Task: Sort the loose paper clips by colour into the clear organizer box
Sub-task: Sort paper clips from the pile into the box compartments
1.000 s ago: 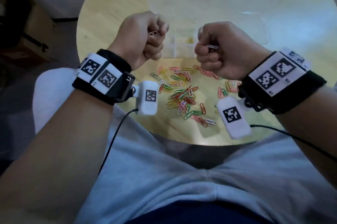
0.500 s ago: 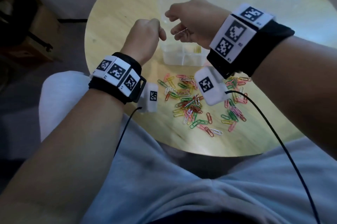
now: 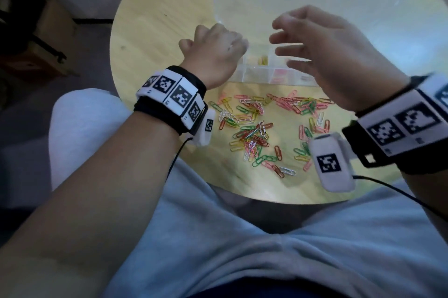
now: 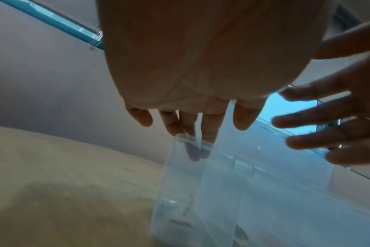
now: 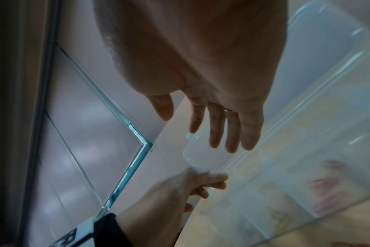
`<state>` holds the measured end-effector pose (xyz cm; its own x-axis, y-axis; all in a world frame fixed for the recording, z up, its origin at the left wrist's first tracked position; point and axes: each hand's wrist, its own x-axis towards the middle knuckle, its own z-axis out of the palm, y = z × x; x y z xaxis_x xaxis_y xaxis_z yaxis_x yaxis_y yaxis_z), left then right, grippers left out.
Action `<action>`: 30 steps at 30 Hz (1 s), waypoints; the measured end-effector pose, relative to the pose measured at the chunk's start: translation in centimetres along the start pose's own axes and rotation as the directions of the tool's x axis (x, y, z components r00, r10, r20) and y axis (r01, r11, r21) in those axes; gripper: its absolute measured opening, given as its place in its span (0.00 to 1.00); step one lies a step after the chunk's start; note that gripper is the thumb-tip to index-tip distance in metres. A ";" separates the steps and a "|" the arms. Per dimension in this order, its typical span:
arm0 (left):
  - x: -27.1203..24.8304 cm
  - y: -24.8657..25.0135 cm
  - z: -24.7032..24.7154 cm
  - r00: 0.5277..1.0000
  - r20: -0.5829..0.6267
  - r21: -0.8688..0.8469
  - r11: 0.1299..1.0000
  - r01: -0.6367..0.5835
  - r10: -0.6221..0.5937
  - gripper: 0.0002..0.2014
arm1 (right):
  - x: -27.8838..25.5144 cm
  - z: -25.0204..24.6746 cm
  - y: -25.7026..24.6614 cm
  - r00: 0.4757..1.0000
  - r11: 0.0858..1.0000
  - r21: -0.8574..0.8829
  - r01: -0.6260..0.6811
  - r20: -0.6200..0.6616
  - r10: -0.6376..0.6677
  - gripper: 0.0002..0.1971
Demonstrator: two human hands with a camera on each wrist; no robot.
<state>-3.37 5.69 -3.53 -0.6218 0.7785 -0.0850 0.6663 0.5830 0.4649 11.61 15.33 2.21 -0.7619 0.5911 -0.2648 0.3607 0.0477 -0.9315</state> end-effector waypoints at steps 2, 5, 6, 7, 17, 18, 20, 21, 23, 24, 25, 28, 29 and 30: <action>-0.4 0.1 -0.7 0.998 -0.053 -0.002 0.999 -0.041 0.041 0.17 | -1.4 -1.0 0.9 1.000 0.999 -0.036 0.028 0.015 -0.027 0.06; -1.8 0.4 -1.6 0.977 -0.154 -0.141 0.975 -0.170 0.148 0.13 | -3.0 -2.0 2.7 0.997 0.988 -0.149 0.027 0.073 -0.016 0.04; -2.5 0.6 -1.8 0.977 -0.147 -0.198 0.963 -0.180 0.153 0.11 | -3.3 -2.2 3.5 0.995 0.976 -0.215 0.021 0.096 -0.001 0.04; -3.2 0.7 -1.7 0.982 -0.117 -0.224 0.960 -0.169 0.146 0.09 | -3.5 -2.3 4.3 0.992 0.955 -0.297 0.014 0.128 0.025 0.03; -5.3 2.1 2.2 0.936 0.329 -0.011 0.992 -0.128 0.125 0.02 | -4.3 -1.3 8.0 0.848 0.643 -0.765 0.035 0.363 0.387 0.06; -5.2 2.2 2.4 0.931 0.347 0.012 0.992 -0.126 0.114 0.02 | -4.3 -1.2 8.2 0.852 0.619 -0.784 0.040 0.351 0.389 0.07; -5.2 2.2 2.8 0.921 0.380 0.048 0.993 -0.110 0.084 0.02 | -4.1 -0.9 8.4 0.872 0.571 -0.820 0.043 0.309 0.378 0.08; -5.2 2.1 2.9 0.918 0.389 0.061 0.993 -0.103 0.071 0.03 | -4.0 -0.8 8.4 0.886 0.547 -0.836 0.046 0.287 0.364 0.07; -5.2 2.0 2.9 0.920 0.387 0.071 0.993 -0.099 0.064 0.02 | -4.0 -0.7 8.3 0.910 0.506 -0.861 0.052 0.250 0.331 0.06; -5.2 2.0 2.9 0.923 0.379 0.066 0.993 -0.103 0.070 0.01 | -3.9 -0.7 8.2 0.918 0.486 -0.873 0.051 0.233 0.322 0.05; -5.2 2.1 2.9 0.927 0.366 0.056 0.992 -0.111 0.083 0.02 | -3.9 -0.7 8.1 0.923 0.467 -0.883 0.046 0.217 0.319 0.05; -5.2 2.5 3.1 0.925 0.345 0.004 0.986 -0.168 0.157 0.08 | -3.9 -0.5 8.0 0.942 0.414 -0.909 0.041 0.174 0.288 0.07; -5.3 2.8 3.3 0.916 0.354 -0.004 0.980 -0.199 0.187 0.09 | -3.9 -0.5 8.0 0.950 0.402 -0.915 0.040 0.159 0.268 0.07; -5.3 3.1 3.5 0.905 0.369 -0.003 0.974 -0.228 0.213 0.10 | -3.8 -0.6 8.0 0.957 0.396 -0.918 0.036 0.145 0.250 0.07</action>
<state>3.42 4.12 -4.73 -0.2688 0.9142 -0.3032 0.7895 0.3894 0.4743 17.71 13.92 -4.08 -0.7171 0.4608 -0.5229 0.6093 0.7788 -0.1493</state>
